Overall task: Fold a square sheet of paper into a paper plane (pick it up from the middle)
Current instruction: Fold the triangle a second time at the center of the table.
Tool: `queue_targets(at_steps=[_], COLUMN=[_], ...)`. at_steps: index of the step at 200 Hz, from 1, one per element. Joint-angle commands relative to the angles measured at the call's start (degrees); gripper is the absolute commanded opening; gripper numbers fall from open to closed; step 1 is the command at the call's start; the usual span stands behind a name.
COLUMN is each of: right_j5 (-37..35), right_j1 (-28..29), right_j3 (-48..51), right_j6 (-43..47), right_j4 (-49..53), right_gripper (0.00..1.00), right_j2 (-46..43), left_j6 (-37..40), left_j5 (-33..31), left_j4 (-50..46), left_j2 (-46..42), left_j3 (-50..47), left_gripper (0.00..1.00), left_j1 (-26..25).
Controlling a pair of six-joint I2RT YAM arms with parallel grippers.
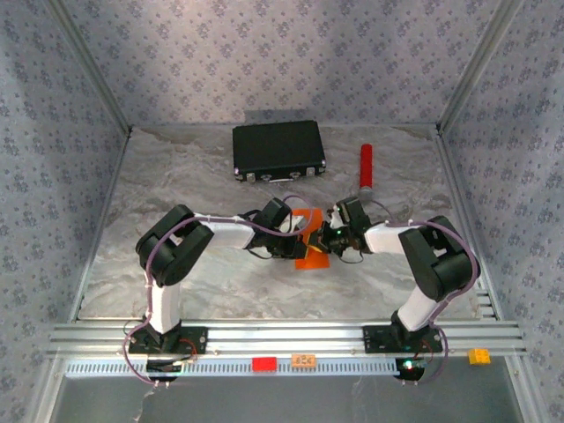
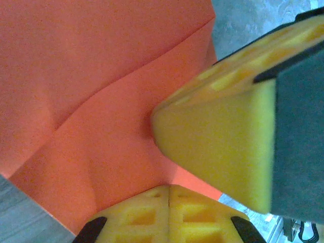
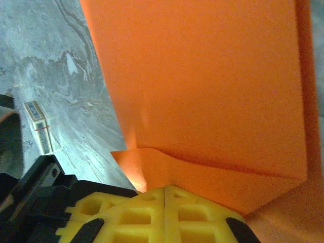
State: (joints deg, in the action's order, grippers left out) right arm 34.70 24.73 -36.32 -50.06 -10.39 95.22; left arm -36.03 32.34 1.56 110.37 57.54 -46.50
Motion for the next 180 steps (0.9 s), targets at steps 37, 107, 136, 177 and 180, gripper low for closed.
queue_targets(at_steps=[37, 107, 136, 177, 180], right_j5=[-0.7, -1.4, -2.7, -1.4, -1.2], right_j1=[-6.9, -12.1, -12.1, -9.6, -9.3], right_j3=[0.8, -3.0, -3.4, -3.3, -3.3], right_j6=[3.0, 4.7, 5.2, 4.9, 4.9], right_j4=[1.5, 4.7, 6.4, 6.2, 6.0], right_gripper=[0.05, 0.05, 0.05, 0.06, 0.06], right_j2=[4.0, 4.3, 1.2, -3.4, -3.4], left_j6=[1.7, 1.7, 1.8, 1.9, 1.9], left_j5=[-3.3, -3.4, -3.5, -3.4, -3.5], left_j4=[-6.9, -6.9, -6.8, -6.7, -6.8], left_j2=[1.8, 1.9, 1.8, 1.6, 1.6], left_j3=[-2.2, -2.6, -2.6, -2.4, -2.3], left_gripper=[0.0, 0.0, 0.0, 0.0, 0.0], left_j1=[-0.4, -0.4, -0.4, -0.4, -0.4])
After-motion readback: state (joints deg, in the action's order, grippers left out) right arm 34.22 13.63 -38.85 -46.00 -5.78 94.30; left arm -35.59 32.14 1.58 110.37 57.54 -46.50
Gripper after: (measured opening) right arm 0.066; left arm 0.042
